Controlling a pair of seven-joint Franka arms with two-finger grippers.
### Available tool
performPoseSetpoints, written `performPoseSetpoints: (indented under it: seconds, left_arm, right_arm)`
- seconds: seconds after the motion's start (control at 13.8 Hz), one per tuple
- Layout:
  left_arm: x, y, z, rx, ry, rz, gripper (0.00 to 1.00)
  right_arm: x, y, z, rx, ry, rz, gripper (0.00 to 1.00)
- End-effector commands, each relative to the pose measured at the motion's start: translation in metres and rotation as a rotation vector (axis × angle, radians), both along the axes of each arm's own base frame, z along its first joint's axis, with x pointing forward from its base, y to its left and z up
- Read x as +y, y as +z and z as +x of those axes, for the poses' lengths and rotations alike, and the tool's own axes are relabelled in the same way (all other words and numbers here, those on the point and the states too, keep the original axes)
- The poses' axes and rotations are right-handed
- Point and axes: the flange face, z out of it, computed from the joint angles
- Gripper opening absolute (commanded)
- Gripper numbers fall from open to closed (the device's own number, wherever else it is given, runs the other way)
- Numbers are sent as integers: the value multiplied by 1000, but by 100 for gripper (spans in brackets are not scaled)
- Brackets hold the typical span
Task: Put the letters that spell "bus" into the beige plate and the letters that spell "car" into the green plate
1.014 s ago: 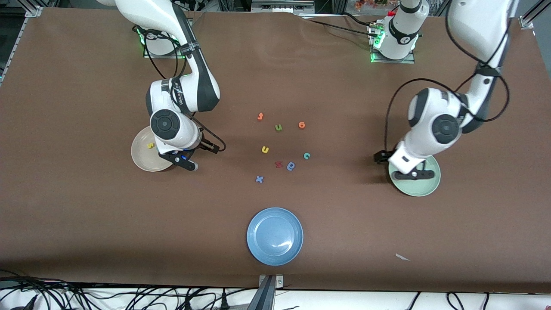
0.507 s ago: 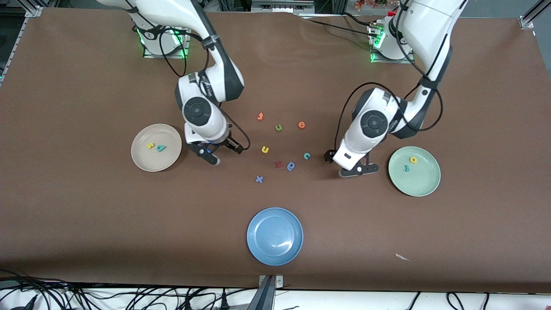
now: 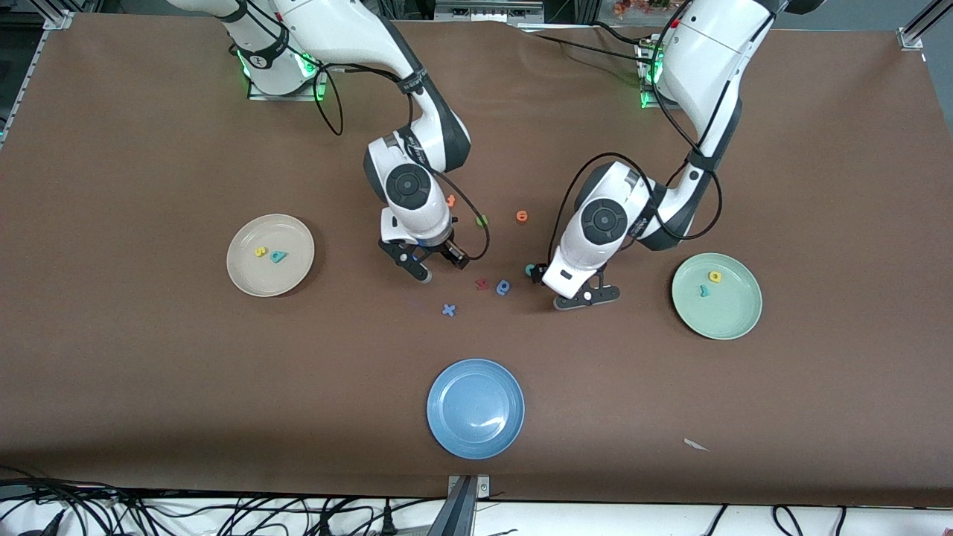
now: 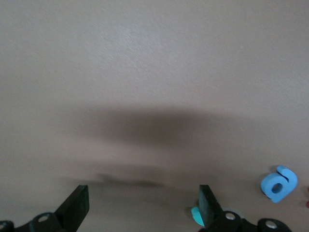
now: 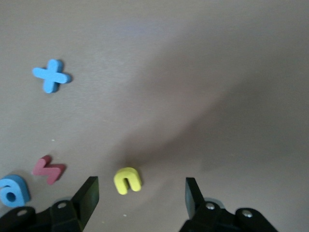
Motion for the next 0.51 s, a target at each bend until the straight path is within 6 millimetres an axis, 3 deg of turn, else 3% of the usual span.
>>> performPoseSetpoints:
  seconds: [0.0, 0.29, 0.43]
  left_arm:
    - [-23, -4, -6, 12, 17, 6, 100]
    - [-40, -11, -19, 35, 12, -6, 98]
    - [-46, -14, -19, 35, 7, -8, 95]
  right_arm:
    - [13, -6, 2, -30, 6, 9, 79]
    - [20, -27, -9, -26, 25, -8, 75]
    - [21, -31, -10, -28, 29, -11, 68]
